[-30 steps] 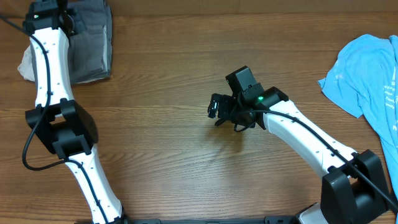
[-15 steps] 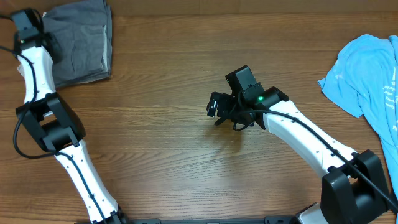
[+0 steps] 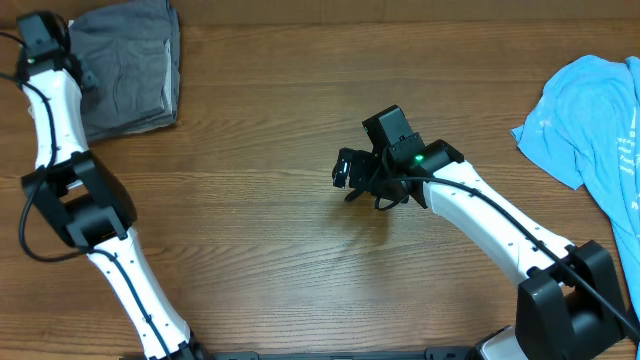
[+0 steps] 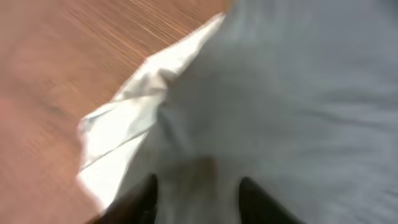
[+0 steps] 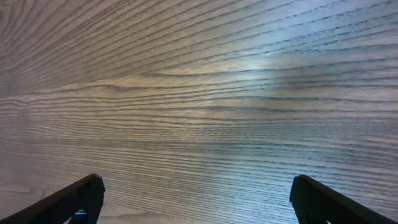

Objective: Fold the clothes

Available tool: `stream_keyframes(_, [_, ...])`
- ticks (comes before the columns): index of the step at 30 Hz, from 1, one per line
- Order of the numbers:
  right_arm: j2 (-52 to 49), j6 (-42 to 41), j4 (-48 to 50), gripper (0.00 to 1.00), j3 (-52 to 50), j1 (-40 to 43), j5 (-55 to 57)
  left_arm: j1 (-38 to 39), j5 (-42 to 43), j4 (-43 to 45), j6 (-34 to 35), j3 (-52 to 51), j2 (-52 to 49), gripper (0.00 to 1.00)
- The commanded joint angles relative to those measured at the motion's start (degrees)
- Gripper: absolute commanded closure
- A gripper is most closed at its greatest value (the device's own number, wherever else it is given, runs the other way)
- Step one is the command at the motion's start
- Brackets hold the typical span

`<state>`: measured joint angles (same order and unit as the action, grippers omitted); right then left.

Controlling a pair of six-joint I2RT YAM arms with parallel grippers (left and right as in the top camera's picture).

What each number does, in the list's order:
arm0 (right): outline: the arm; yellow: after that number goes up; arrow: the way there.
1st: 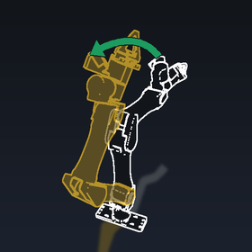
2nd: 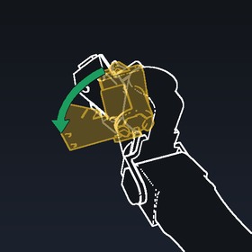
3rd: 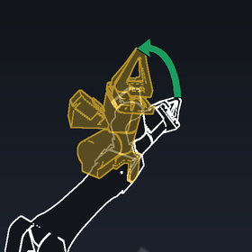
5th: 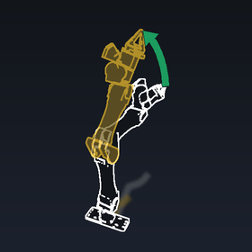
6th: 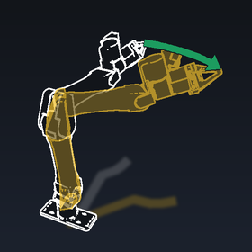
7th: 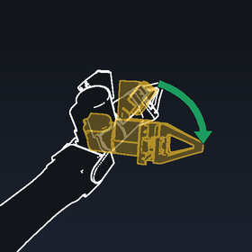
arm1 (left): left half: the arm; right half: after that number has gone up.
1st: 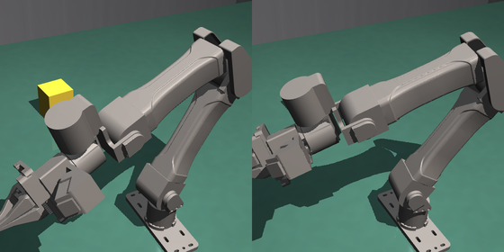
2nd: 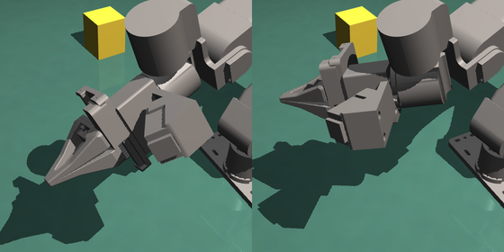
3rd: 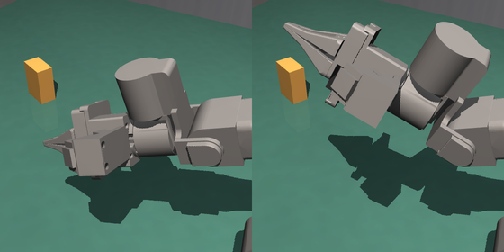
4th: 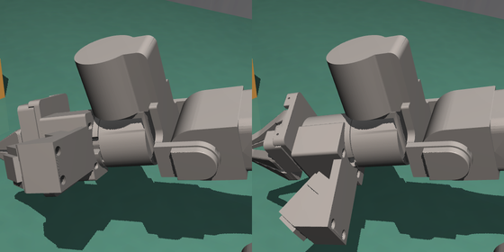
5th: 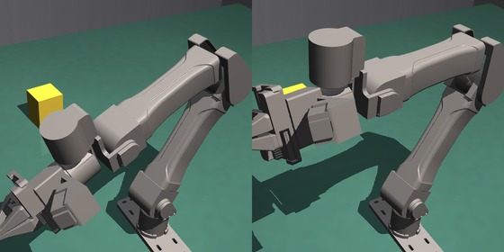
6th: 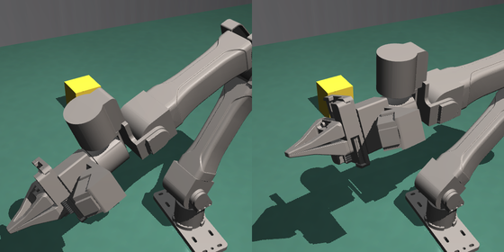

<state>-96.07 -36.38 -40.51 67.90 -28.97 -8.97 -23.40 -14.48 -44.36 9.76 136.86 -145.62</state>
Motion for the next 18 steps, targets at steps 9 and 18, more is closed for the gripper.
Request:
stream_keyframes(9, [7.8, -4.5, -4.5, 0.00, 0.0, -3.1, 8.1, 5.3, 13.2, -15.0, 8.5, 0.6, 27.3, 0.00])
stream_keyframes(18, [32.2, -11.5, -16.1, 0.00, 0.0, -10.5, 21.1, 10.6, 38.3, -24.7, 8.0, 0.6, 39.8, 0.00])
